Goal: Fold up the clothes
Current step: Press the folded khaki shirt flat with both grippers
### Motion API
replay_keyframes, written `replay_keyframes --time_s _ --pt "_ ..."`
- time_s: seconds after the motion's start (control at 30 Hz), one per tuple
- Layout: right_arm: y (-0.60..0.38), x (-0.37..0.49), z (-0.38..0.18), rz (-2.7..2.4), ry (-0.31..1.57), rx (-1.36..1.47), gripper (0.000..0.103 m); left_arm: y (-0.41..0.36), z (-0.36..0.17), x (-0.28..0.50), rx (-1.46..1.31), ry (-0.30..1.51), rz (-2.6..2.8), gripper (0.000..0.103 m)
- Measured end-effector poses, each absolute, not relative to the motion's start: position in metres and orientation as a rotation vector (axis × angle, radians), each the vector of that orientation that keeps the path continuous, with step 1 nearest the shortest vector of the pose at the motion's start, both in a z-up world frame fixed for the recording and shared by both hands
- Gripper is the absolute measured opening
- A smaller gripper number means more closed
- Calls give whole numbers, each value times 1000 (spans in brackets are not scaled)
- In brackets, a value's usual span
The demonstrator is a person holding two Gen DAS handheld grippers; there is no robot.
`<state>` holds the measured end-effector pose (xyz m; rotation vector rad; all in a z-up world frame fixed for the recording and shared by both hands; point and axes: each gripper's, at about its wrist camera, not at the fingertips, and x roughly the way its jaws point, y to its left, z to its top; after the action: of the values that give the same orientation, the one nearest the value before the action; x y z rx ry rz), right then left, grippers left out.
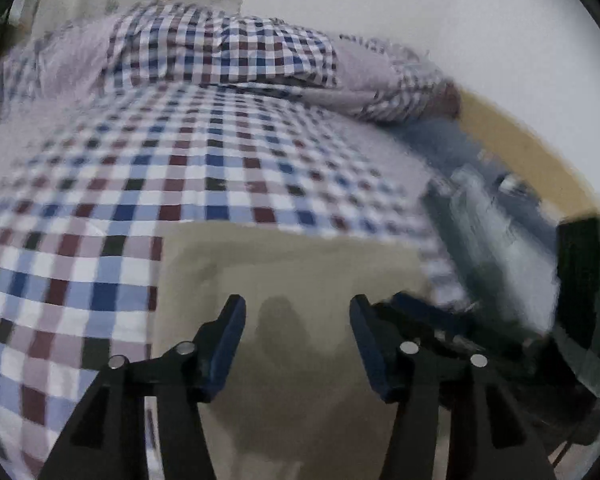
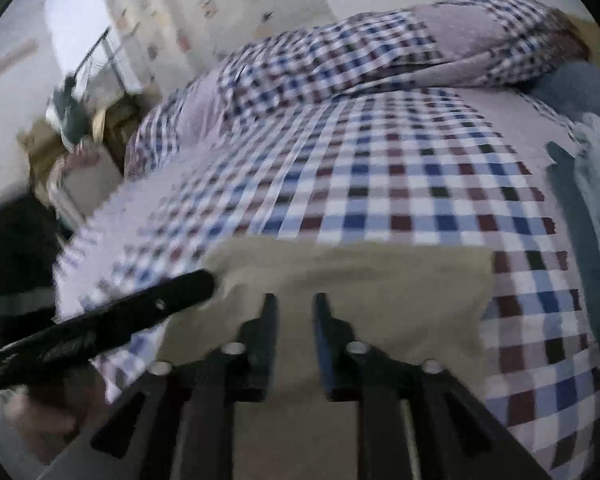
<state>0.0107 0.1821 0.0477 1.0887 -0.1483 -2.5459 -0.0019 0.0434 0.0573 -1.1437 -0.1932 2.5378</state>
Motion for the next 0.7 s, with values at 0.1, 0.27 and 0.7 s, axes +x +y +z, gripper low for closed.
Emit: replay_keyframes --time_s 0.1,0.27,0.7 --pt "185 12 26 -2566 -99 1194 43 49 43 8 -1192 -108 2544 63" --pt "181 34 22 -2578 48 1202 48 62 47 42 -1147 86 2572 71" --pt "180 152 19 -2629 248 1133 56 75 41 157 -1107 272 2599 76"
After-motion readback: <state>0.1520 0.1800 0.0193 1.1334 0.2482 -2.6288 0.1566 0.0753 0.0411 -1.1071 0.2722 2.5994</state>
